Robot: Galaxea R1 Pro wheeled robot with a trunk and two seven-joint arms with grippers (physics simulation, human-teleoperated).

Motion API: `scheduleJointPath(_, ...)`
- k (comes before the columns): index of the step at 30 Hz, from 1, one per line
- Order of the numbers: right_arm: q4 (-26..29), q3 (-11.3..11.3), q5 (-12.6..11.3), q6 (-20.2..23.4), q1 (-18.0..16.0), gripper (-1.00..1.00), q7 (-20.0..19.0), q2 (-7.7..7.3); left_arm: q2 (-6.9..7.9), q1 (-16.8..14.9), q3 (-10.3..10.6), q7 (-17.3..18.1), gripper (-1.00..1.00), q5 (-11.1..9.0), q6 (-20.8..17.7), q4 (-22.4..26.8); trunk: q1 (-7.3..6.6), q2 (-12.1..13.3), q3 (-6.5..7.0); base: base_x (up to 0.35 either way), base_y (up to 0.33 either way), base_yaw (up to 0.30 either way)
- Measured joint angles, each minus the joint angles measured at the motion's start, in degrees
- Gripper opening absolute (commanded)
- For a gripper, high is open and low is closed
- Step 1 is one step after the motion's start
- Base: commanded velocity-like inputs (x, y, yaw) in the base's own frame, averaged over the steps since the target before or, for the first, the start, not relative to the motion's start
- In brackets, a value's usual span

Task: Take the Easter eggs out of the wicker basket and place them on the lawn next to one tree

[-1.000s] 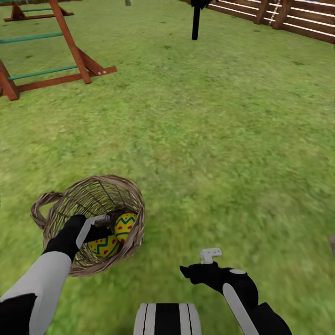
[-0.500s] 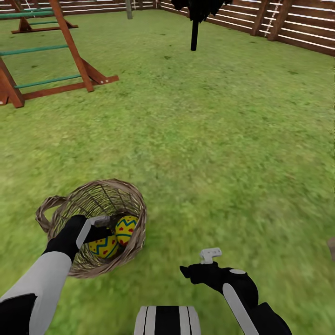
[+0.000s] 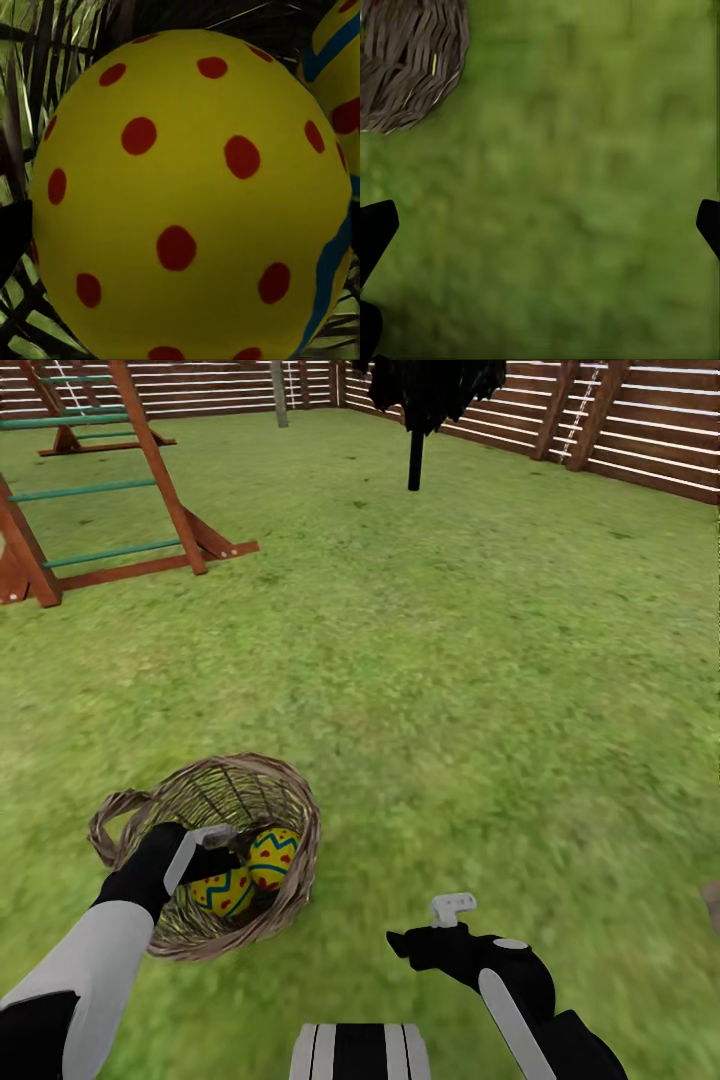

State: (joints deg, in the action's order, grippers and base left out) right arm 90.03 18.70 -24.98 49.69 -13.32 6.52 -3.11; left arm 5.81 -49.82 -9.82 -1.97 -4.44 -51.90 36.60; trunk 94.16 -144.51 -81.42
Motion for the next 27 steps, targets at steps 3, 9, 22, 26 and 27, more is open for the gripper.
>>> scheduleJointPath(3,0.0,0.0,0.0,0.0,0.0,1.00,0.0,0.00,0.00,0.0,0.0,-0.2,-1.00,0.0,-0.1,-0.1,-0.08,0.0,0.67,0.000,0.000,0.000)
scheduleJointPath(9,0.0,0.0,0.0,0.0,0.0,1.00,0.0,0.00,-0.04,0.0,0.0,-0.5,-1.00,0.4,-0.2,-0.3,-0.23,0.1,2.00,0.000,0.000,0.000)
scheduleJointPath(22,0.0,0.0,0.0,0.0,0.0,1.00,0.0,0.00,-0.09,0.0,0.0,-5.0,-1.00,-0.4,-0.2,-0.4,-0.51,0.3,4.44,0.000,0.000,0.000)
scheduleJointPath(26,0.0,0.0,0.0,0.0,0.0,1.00,0.0,0.00,-0.09,0.0,0.0,-5.2,-1.00,-0.5,-0.2,-0.3,-0.51,0.3,4.44,0.000,0.000,0.000)
scheduleJointPath(27,0.0,0.0,0.0,0.0,0.0,1.00,0.0,0.00,-0.09,0.0,0.0,-5.2,-1.00,-0.4,-0.2,-0.3,-0.54,0.3,4.66,0.000,0.000,0.000)
